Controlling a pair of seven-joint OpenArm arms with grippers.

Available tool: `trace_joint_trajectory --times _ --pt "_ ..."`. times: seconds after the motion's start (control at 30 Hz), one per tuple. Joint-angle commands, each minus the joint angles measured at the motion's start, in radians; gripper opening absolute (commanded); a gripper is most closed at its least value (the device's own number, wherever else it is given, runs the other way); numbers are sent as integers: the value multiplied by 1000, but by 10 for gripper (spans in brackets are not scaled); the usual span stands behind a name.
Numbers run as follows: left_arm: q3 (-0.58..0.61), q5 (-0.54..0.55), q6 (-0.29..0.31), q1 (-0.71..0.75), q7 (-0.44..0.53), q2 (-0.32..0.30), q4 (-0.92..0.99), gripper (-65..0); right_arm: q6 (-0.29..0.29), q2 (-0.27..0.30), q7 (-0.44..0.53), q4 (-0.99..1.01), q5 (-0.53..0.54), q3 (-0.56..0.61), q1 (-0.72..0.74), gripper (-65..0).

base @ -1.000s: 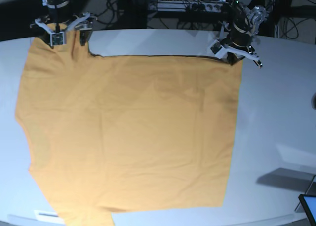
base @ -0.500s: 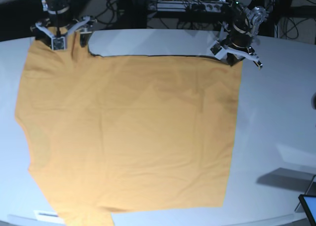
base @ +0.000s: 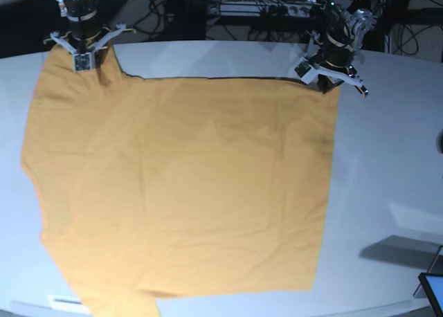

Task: Fold the T-shirt properly
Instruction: 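Lift the shoulder edge with both grippers and pull it toward the robot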

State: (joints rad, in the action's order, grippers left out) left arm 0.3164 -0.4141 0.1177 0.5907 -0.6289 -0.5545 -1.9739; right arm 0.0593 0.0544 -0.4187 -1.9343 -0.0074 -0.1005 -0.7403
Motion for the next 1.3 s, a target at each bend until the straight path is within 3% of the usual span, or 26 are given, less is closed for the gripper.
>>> trace_joint_trajectory --times 0.0,0.03,0.3,0.47,0.7,1.27 --pt "-6 -12 -13 2 11 -12 -21 -650 -6 2 16 -17 -1 -6 -12 -625" --pt "-6 -12 -13 4 11 -14 -21 -650 -6 2 16 -20 -1 -6 -14 -650" --pt "-7 -15 -13 53 14 -19 -69 -650 -2 3 30 -72 1 -32 -75 -649" --pt "-86 -15 -14 128 19 -17 -72 -650 0 -3 114 -72 1 -95 -121 -649" --pt "-188 -13 -14 223 163 -12 -74 -650 1 2 129 -75 1 -97 -127 -649" --pt "-194 -15 -14 42 160 124 -78 -650 1 32 149 -77 1 -100 89 -649"
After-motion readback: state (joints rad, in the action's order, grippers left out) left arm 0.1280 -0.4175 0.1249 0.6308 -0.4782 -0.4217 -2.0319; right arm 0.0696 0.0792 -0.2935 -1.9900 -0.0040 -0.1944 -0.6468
